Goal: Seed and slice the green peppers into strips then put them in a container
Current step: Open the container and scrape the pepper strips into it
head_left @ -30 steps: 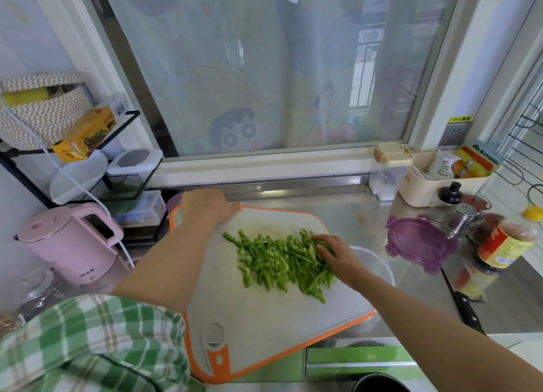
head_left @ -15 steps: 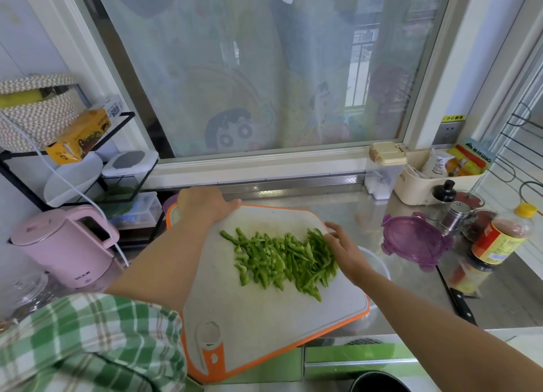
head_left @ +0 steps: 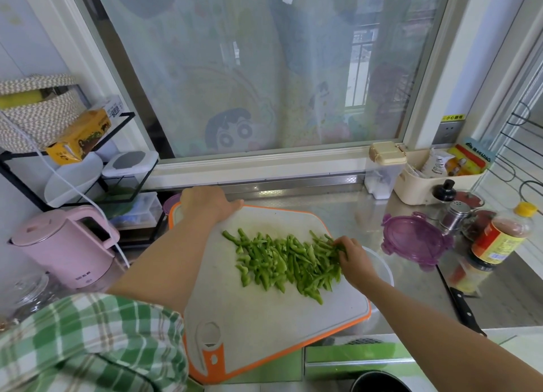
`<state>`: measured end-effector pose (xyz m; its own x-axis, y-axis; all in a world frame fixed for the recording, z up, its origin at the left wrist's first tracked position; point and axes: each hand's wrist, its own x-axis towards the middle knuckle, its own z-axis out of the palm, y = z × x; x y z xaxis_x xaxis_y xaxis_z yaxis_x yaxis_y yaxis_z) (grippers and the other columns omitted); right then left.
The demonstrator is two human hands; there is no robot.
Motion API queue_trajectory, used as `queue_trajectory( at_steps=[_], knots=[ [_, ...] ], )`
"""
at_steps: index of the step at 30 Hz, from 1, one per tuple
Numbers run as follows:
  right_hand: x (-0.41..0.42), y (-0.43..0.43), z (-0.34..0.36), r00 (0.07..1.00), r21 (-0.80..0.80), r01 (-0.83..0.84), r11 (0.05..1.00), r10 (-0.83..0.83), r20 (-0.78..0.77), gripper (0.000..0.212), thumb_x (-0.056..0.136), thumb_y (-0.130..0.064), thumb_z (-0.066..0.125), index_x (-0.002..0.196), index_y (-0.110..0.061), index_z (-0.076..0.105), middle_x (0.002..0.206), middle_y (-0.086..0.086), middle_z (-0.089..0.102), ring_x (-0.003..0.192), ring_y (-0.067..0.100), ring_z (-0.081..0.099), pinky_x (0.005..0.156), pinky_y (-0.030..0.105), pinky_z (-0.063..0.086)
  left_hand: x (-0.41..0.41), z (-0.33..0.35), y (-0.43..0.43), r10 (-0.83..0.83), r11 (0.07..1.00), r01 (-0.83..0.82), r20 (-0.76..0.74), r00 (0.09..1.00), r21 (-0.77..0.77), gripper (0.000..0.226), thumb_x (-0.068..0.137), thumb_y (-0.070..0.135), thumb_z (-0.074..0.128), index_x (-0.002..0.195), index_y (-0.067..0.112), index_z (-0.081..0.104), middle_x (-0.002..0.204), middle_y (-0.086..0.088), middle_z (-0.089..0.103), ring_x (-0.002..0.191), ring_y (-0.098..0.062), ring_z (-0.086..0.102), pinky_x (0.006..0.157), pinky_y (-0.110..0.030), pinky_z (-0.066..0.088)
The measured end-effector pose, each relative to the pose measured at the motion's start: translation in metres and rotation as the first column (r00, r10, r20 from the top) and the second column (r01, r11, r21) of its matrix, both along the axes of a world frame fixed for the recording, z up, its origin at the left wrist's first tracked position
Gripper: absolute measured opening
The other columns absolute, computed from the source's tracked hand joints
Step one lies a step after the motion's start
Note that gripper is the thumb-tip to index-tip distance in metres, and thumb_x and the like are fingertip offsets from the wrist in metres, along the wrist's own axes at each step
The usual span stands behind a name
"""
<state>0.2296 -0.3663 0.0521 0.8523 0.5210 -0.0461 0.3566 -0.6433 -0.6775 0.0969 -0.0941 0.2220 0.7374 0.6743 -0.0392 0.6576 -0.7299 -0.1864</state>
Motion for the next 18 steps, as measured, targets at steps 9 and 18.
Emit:
queue_trajectory(
  at_steps=[9, 18],
  knots=[
    [0.01, -0.021, -0.015, 0.987, -0.235, 0.103, 0.967, -0.128, -0.097, 0.024, 0.089, -0.004, 0.047, 0.107, -0.013, 0.06, 0.111, 0.008, 0.063, 0.095, 0.024, 0.057, 0.078, 0.027, 0.041, 0.005, 0.011, -0.003, -0.016, 0.998, 0.019, -0.042, 0.999, 0.065, 0.07, 0.09, 0.074, 0.033, 0.118, 0.017, 0.062, 0.118, -0.004, 0.065, 0.111, -0.026, 0.058, 0.081, -0.034, 0.037],
    [0.013, -0.019, -0.006, 0.987, -0.335, 0.082, 0.939, -0.123, -0.103, 0.023, 0.096, -0.014, 0.04, 0.106, -0.008, 0.059, 0.11, 0.013, 0.062, 0.097, 0.027, 0.057, 0.083, 0.029, 0.044, 0.006, 0.015, -0.004, -0.037, 0.996, 0.041, -0.052, 0.998, 0.085, 0.07, 0.09, 0.075, 0.031, 0.114, 0.018, 0.064, 0.115, -0.003, 0.066, 0.109, -0.026, 0.059, 0.084, -0.034, 0.038]
  ],
)
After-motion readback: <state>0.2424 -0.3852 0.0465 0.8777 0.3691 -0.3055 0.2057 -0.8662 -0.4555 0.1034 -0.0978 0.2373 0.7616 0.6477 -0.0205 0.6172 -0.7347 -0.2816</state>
